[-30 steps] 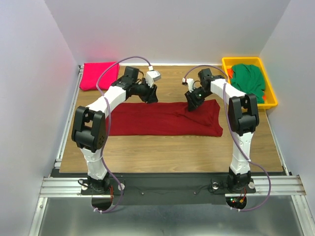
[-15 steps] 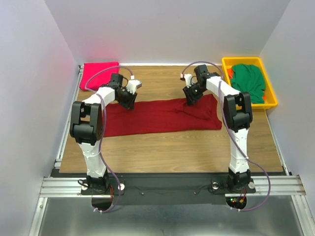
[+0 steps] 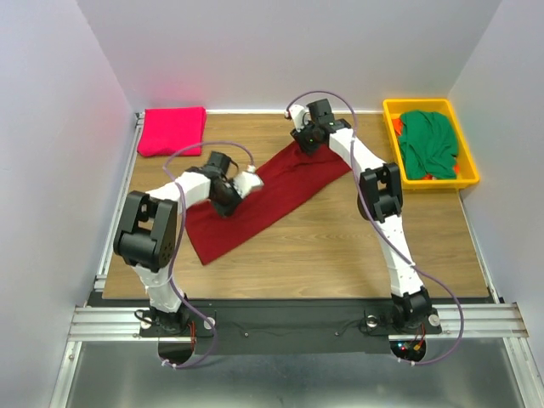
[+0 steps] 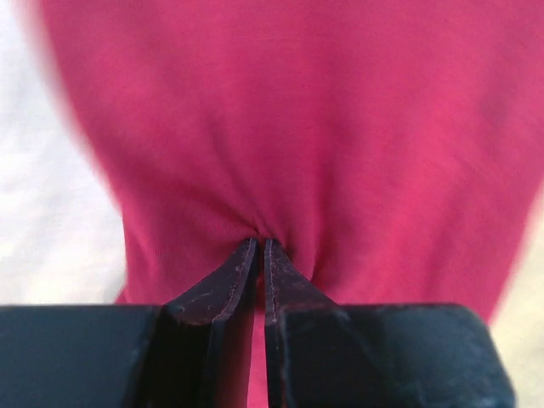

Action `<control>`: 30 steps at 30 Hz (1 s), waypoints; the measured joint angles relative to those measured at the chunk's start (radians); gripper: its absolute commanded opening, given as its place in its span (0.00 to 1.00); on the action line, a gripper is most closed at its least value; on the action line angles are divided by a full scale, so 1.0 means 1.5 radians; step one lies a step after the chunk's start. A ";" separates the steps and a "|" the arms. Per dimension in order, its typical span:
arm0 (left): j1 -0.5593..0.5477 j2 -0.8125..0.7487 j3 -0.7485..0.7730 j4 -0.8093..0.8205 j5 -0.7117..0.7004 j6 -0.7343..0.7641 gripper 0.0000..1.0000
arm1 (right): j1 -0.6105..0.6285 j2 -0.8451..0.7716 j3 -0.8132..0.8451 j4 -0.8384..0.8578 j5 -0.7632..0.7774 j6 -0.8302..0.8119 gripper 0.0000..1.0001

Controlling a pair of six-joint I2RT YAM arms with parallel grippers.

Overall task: Fold and stack the t-shirts
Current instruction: Fold the tshirt

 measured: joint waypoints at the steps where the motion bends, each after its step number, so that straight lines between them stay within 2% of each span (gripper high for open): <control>1: -0.023 -0.015 -0.015 -0.020 0.002 0.005 0.18 | 0.005 0.000 -0.002 0.012 0.017 -0.002 0.38; 5: -0.140 -0.054 -0.047 -0.118 0.045 0.009 0.19 | 0.012 -0.027 -0.063 0.069 0.068 -0.009 0.45; 7: -0.171 -0.058 -0.045 -0.152 0.073 0.009 0.22 | 0.009 -0.056 -0.102 0.076 0.083 -0.009 0.47; 11: -0.166 -0.070 -0.024 -0.203 0.094 0.002 0.31 | -0.001 -0.162 -0.208 0.088 0.102 0.002 0.47; 16: -0.136 -0.124 0.026 -0.208 0.083 0.007 0.31 | -0.012 -0.340 -0.368 0.106 0.093 0.047 0.47; 19: -0.131 -0.163 0.032 -0.202 0.076 0.028 0.31 | -0.014 -0.401 -0.428 0.116 0.073 0.092 0.44; 23: -0.145 -0.157 0.032 -0.197 0.071 0.051 0.31 | -0.014 -0.387 -0.455 0.109 0.051 0.154 0.39; 30: -0.196 -0.083 0.024 -0.155 0.061 0.058 0.24 | -0.017 -0.275 -0.458 0.081 0.036 0.224 0.34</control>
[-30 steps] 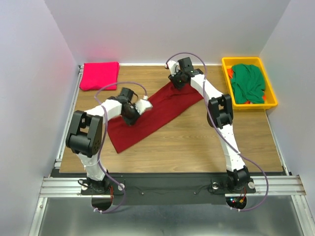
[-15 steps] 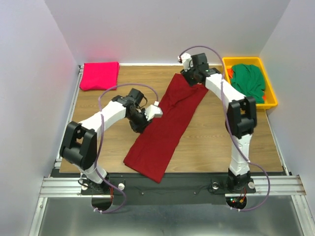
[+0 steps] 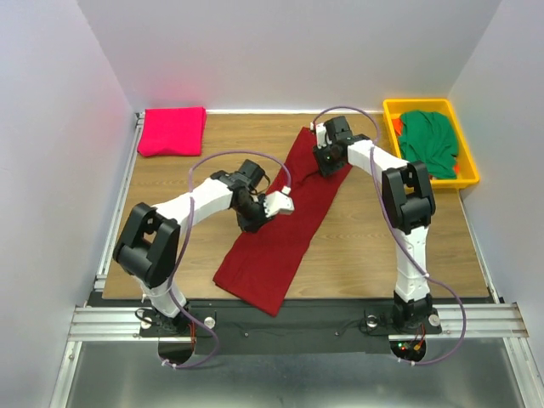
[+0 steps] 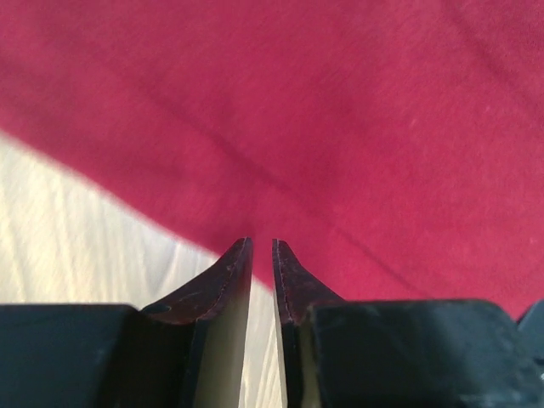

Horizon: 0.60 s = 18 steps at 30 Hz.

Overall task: Fold and stack the t-shirts
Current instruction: Fold the tshirt

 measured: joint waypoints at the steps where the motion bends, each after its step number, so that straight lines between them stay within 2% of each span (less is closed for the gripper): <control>1: -0.013 0.009 -0.005 0.010 -0.003 0.001 0.23 | -0.002 0.008 0.008 0.000 0.000 0.002 0.33; 6: -0.066 0.047 -0.033 0.034 -0.013 -0.002 0.19 | -0.006 0.047 0.080 -0.010 0.001 0.003 0.31; 13: -0.137 0.099 0.001 0.057 0.007 -0.027 0.15 | -0.009 0.181 0.282 -0.013 -0.022 -0.009 0.31; 16: -0.157 0.134 0.043 0.072 0.032 -0.043 0.15 | -0.003 0.237 0.369 -0.013 -0.037 -0.014 0.32; 18: -0.165 0.156 0.070 0.082 0.047 -0.058 0.21 | 0.002 0.270 0.421 -0.010 -0.042 -0.020 0.38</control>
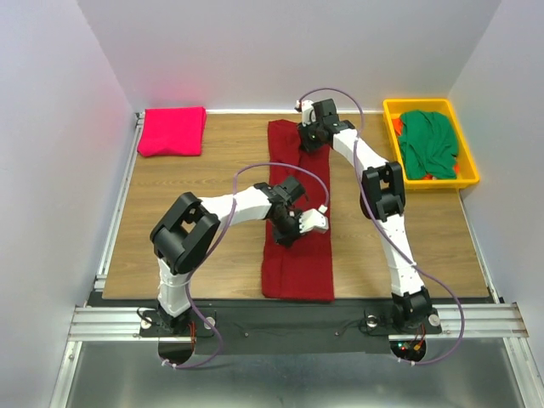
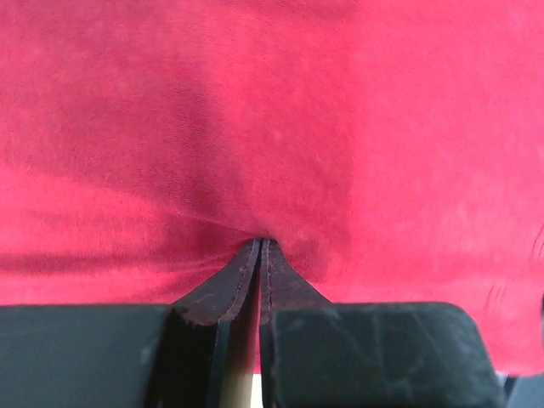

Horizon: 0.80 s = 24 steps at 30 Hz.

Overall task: Fold and stack the t-shirts
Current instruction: Fold the tshirt

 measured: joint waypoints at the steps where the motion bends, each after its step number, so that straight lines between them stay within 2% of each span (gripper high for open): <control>1: -0.001 0.005 0.005 0.003 0.003 -0.004 0.24 | 0.002 0.008 0.012 0.000 0.000 -0.004 0.38; 2: -0.002 0.008 0.010 0.006 0.009 -0.012 0.30 | 0.003 0.010 0.020 0.000 0.002 -0.011 0.39; 5: 0.005 0.006 0.010 0.004 0.038 -0.040 0.36 | 0.003 0.011 0.021 0.000 0.003 -0.023 0.43; 7: 0.010 0.000 0.008 0.005 0.054 -0.056 0.38 | 0.002 0.009 0.020 0.001 -0.001 -0.027 0.46; 8: 0.014 -0.012 0.000 0.018 0.063 -0.071 0.38 | 0.002 0.003 0.014 -0.001 -0.009 -0.027 0.51; 10: 0.025 -0.055 -0.015 0.029 0.075 -0.091 0.38 | 0.002 -0.031 -0.028 0.002 -0.029 -0.022 0.53; 13: 0.039 -0.122 -0.017 0.056 0.089 -0.120 0.38 | 0.001 -0.115 -0.102 -0.001 -0.065 -0.011 0.52; 16: 0.051 -0.146 -0.017 0.088 0.104 -0.140 0.36 | -0.001 -0.192 -0.161 0.007 -0.079 -0.008 0.49; 20: 0.070 -0.117 -0.017 0.104 0.116 -0.158 0.36 | -0.002 -0.262 -0.226 0.022 -0.097 -0.011 0.48; 24: 0.092 -0.062 -0.017 0.105 0.120 -0.166 0.34 | -0.002 -0.249 -0.256 0.023 -0.114 -0.011 0.43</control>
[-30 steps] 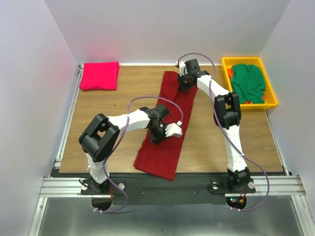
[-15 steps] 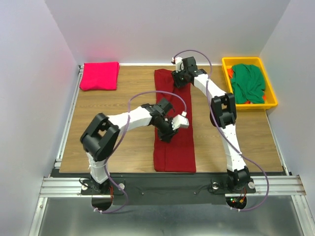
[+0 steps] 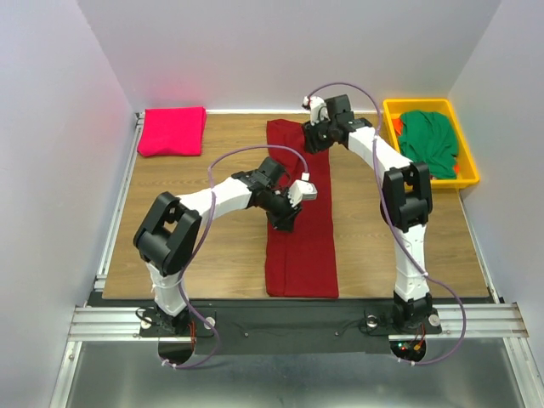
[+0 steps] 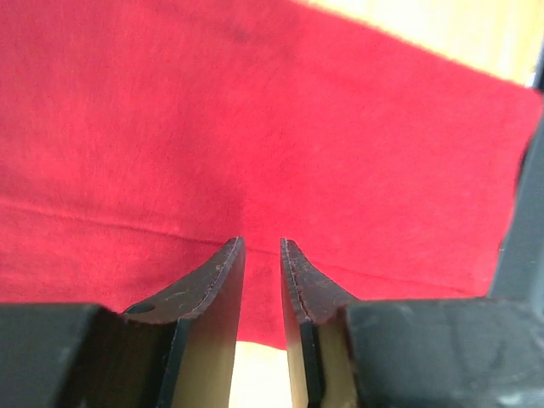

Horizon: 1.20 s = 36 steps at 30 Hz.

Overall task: Fold and stack the t-shirts
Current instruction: Fold the tshirt

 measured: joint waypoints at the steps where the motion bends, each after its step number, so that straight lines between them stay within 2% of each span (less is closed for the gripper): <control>1: 0.004 0.009 -0.001 -0.001 0.001 0.000 0.33 | 0.000 0.010 -0.002 0.000 -0.001 0.000 0.43; 7: 0.019 0.047 -0.007 -0.003 0.004 -0.001 0.31 | 0.000 0.094 -0.001 -0.002 0.007 -0.003 0.41; 12: 0.042 0.081 -0.006 0.002 0.015 -0.003 0.29 | -0.001 0.115 0.031 0.017 0.037 -0.009 0.41; 20: 0.110 0.112 0.032 -0.001 0.033 0.001 0.30 | -0.001 0.198 0.147 0.047 0.086 -0.007 0.41; 25: 0.127 0.130 0.058 -0.002 0.029 0.003 0.30 | 0.000 0.238 0.205 0.061 0.102 -0.002 0.44; 31: 0.134 0.142 0.077 -0.001 0.028 0.001 0.34 | 0.000 0.264 0.249 0.067 0.123 -0.003 0.52; 36: 0.141 0.139 0.077 0.001 0.027 0.002 0.39 | 0.000 0.267 0.252 0.074 0.129 -0.001 0.69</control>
